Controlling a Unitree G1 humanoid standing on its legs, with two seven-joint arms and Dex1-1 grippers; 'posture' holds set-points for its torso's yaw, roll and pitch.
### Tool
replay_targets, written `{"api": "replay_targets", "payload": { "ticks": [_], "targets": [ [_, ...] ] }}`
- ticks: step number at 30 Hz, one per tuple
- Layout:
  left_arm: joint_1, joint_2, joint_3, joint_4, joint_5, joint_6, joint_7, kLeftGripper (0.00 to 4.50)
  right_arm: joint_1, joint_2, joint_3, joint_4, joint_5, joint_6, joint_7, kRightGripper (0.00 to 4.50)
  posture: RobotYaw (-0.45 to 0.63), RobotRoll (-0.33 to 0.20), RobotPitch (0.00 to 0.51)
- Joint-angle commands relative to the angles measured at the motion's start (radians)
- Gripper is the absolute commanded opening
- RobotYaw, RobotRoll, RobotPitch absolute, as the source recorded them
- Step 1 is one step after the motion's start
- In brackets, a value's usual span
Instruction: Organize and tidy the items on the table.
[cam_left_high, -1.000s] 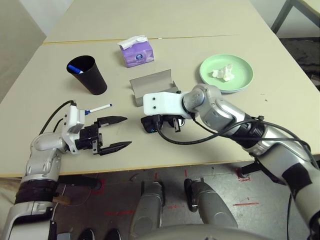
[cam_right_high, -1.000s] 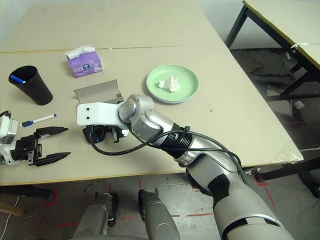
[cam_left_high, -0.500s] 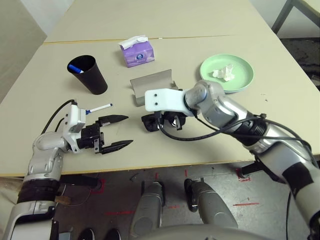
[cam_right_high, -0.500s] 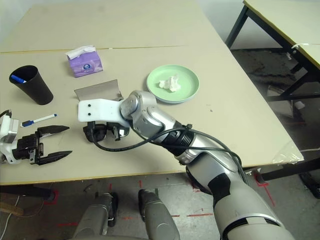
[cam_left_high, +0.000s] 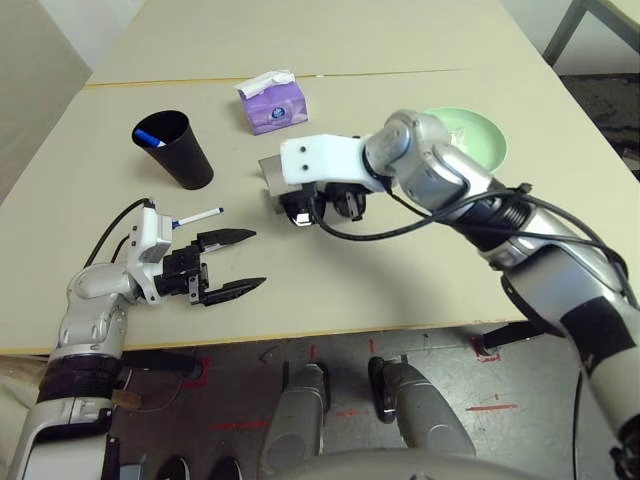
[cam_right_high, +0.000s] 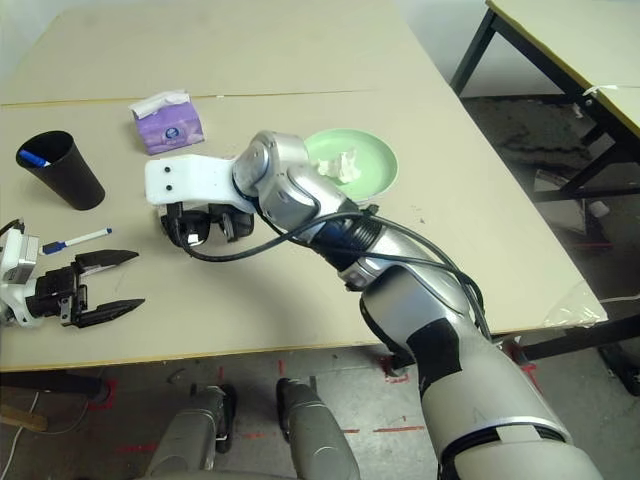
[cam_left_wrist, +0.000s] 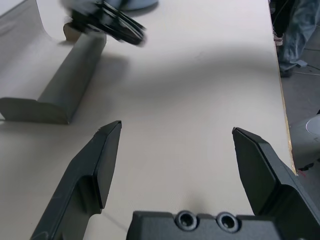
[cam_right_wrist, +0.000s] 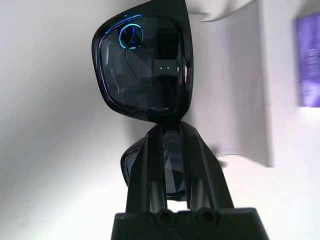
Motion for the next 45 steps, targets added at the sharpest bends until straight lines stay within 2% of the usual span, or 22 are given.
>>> {"api": "replay_targets", "payload": {
  "ticks": [1, 8, 15, 24, 34, 45],
  "targets": [
    [0.027, 0.008, 0.015, -0.011, 0.0, -0.008, 0.0, 4.5, -0.037, 0.033, -0.024, 0.125, -0.03, -0.102, -0.04, 0.19, 0.03, 0.0, 0.216],
    [0.035, 0.032, 0.073, -0.008, -0.023, 0.02, 0.039, 4.5, -0.138, 0.123, -0.058, 0.469, -0.083, -0.305, -0.181, 0.19, 0.05, 0.0, 0.22],
    [0.094, 0.033, 0.129, -0.05, -0.036, 0.031, 0.1, 4.5, -0.174, 0.195, -0.089, 0.655, -0.118, -0.414, -0.264, 0.19, 0.1, 0.0, 0.227],
    [0.182, 0.033, 0.169, -0.128, -0.055, 0.046, 0.127, 4.5, -0.179, 0.254, -0.123, 0.726, -0.142, -0.452, -0.286, 0.19, 0.15, 0.0, 0.235],
    [0.269, 0.028, 0.199, -0.24, -0.084, 0.079, 0.172, 4.5, -0.179, 0.277, -0.14, 0.754, -0.162, -0.472, -0.311, 0.19, 0.18, 0.0, 0.24],
    [0.276, 0.016, 0.184, -0.278, -0.09, 0.1, 0.199, 4.5, -0.178, 0.271, -0.148, 0.788, -0.197, -0.454, -0.381, 0.19, 0.17, 0.0, 0.237]
  ]
}}
